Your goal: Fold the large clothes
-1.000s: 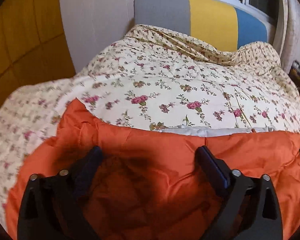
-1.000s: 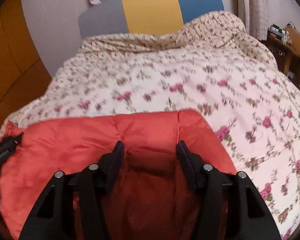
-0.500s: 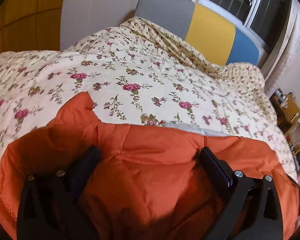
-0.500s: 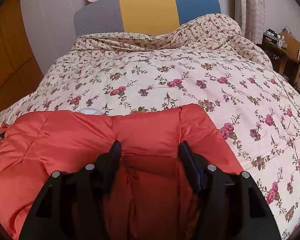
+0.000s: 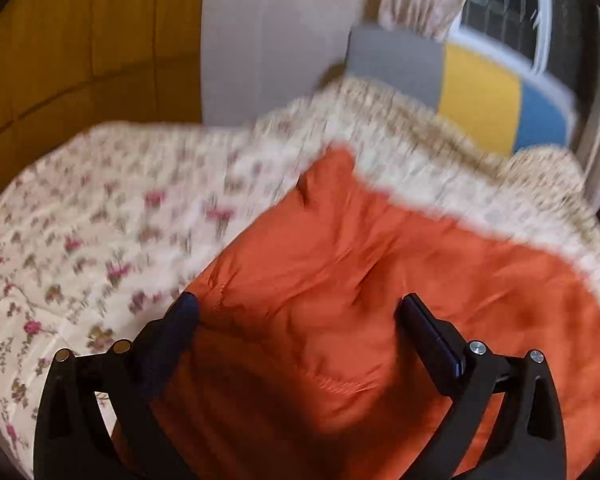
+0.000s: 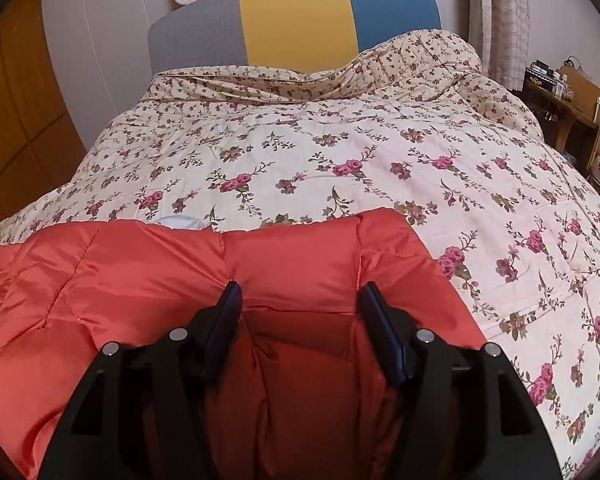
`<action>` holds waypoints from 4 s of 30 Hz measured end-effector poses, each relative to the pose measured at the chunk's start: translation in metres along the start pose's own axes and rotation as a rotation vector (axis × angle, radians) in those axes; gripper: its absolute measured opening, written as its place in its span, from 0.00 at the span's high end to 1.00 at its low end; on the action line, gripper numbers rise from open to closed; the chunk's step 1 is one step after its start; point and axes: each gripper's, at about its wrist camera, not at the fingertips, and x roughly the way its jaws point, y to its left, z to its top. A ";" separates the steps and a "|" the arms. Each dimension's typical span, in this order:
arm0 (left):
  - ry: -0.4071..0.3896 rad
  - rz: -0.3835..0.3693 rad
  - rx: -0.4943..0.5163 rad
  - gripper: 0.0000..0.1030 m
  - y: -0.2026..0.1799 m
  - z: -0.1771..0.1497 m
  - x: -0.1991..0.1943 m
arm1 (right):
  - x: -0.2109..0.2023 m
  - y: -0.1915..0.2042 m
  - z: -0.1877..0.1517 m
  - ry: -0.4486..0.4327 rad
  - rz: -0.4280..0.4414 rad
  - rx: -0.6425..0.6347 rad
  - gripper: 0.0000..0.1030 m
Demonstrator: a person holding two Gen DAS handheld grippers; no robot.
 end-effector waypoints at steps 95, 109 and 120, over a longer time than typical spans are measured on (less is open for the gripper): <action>-0.441 -0.330 0.214 0.73 -0.104 -0.074 -0.212 | -0.132 0.074 -0.167 -0.033 0.433 -0.037 0.90; -0.443 -0.323 0.358 0.72 -0.155 -0.085 -0.217 | -0.187 -0.029 -0.146 -0.098 0.446 0.144 0.75; -0.440 -0.394 0.462 0.66 -0.202 -0.110 -0.214 | -0.200 -0.114 -0.166 -0.101 0.365 0.290 0.77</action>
